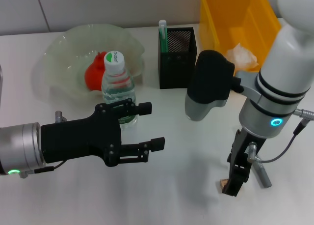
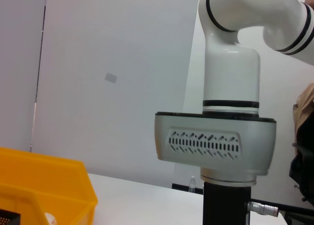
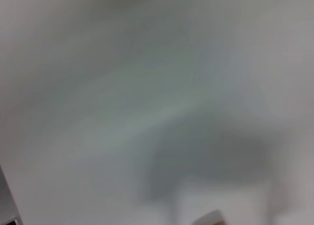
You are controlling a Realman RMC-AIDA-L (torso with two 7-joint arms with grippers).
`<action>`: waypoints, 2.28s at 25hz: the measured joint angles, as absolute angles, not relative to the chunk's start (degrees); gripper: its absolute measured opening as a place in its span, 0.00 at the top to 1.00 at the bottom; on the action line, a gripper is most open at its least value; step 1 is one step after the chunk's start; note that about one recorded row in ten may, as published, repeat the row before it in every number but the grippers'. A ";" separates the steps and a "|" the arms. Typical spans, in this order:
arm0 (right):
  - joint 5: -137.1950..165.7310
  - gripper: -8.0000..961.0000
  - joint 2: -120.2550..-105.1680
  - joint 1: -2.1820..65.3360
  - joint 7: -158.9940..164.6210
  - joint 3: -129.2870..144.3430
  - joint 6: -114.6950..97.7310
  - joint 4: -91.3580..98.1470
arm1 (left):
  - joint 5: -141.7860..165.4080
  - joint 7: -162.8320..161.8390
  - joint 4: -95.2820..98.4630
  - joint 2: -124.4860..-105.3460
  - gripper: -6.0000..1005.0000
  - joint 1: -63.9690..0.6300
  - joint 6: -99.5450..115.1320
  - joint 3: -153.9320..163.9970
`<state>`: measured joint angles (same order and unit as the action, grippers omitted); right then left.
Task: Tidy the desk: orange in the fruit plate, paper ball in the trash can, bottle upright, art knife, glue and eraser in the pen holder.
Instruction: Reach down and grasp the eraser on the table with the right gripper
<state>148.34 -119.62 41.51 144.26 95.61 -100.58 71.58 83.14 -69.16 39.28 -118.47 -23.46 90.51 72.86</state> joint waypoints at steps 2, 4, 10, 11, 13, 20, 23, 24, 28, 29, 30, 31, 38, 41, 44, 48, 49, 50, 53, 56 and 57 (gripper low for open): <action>148.35 0.18 -119.62 41.52 144.82 96.61 -100.39 71.59 | 83.14 -69.16 39.16 -118.47 0.19 -23.46 90.45 72.86; 148.37 0.18 -119.62 41.60 145.16 97.30 -100.35 71.61 | 83.14 -69.08 38.93 -118.48 0.19 -23.46 90.43 72.86; 148.57 0.18 -119.62 42.09 145.83 97.52 -100.12 71.61 | 83.14 -68.42 38.67 -118.47 0.19 -23.46 90.39 72.86; 148.62 0.18 -119.62 42.14 145.90 97.52 -100.04 71.64 | 83.14 -68.40 38.65 -118.47 0.19 -23.47 90.39 72.86; 148.71 0.18 -119.62 42.23 145.94 97.53 -99.95 71.83 | 83.14 -68.39 38.61 -118.47 0.19 -23.47 90.39 72.86; 148.76 0.19 -119.62 42.28 146.21 97.64 -99.90 72.30 | 83.14 -68.38 38.58 -118.47 0.19 -23.47 90.44 72.86; 148.76 0.19 -119.62 42.27 146.48 97.65 -99.78 72.42 | 83.14 -68.37 38.58 -118.47 0.19 -23.47 90.51 72.86; 148.72 0.19 -119.62 42.28 146.51 97.72 -99.77 72.45 | 83.14 -68.37 38.58 -118.47 0.19 -23.46 90.52 72.86; 148.55 0.24 -119.62 42.28 146.57 98.45 -99.77 72.51 | 83.14 -68.37 38.58 -118.48 0.19 -23.40 90.53 72.86; 148.54 0.27 -119.62 42.27 146.59 98.71 -99.77 72.48 | 83.14 -68.37 38.58 -118.47 0.19 -23.39 90.53 72.86; 148.48 0.30 -119.62 42.28 146.64 99.17 -99.69 72.28 | 83.14 -68.37 38.58 -118.47 0.19 -23.39 90.53 72.86; 148.48 0.32 -119.62 42.28 146.64 99.17 -99.69 72.28 | 83.14 -68.37 38.58 -118.47 0.19 -23.39 90.53 72.86; 148.40 0.38 -119.61 42.23 147.25 100.52 -99.12 71.54 | 83.14 -68.29 38.58 -118.47 0.19 -23.30 90.40 72.86; 148.54 0.39 -119.61 42.27 147.63 101.77 -98.71 71.05 | 83.10 -67.87 38.58 -118.47 0.19 -23.16 90.36 72.86; 148.55 0.40 -119.61 42.26 147.95 102.82 -98.21 70.45 | 82.94 -67.75 38.58 -118.47 0.19 -23.12 90.35 72.86; 148.52 0.42 -119.61 42.32 148.11 103.27 -97.96 70.09 | 82.86 -67.74 38.58 -118.47 0.19 -23.09 90.35 72.86; 148.50 0.42 -119.61 42.33 148.12 103.27 -97.96 70.07 | 82.87 -67.73 38.58 -118.48 0.19 -23.09 90.35 72.83; 148.48 0.42 -119.62 42.33 148.14 103.29 -97.96 70.06 | 82.89 -67.73 38.58 -118.47 0.19 -23.09 90.35 72.79; 148.42 0.43 -119.61 42.33 148.23 103.41 -97.96 70.07 | 82.92 -67.71 38.58 -118.47 0.19 -23.10 90.35 72.76; 148.37 0.44 -119.66 42.32 148.32 103.45 -97.96 70.06 | 82.92 -67.70 38.58 -118.47 0.19 -23.11 90.35 72.79; 148.36 0.45 -119.67 42.31 148.33 103.46 -97.96 70.06 | 82.92 -67.70 38.58 -118.47 0.19 -23.11 90.35 72.79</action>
<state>148.36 -119.67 42.31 148.33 103.46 -97.96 70.06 82.92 -67.70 38.58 -118.47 -23.11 90.35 72.79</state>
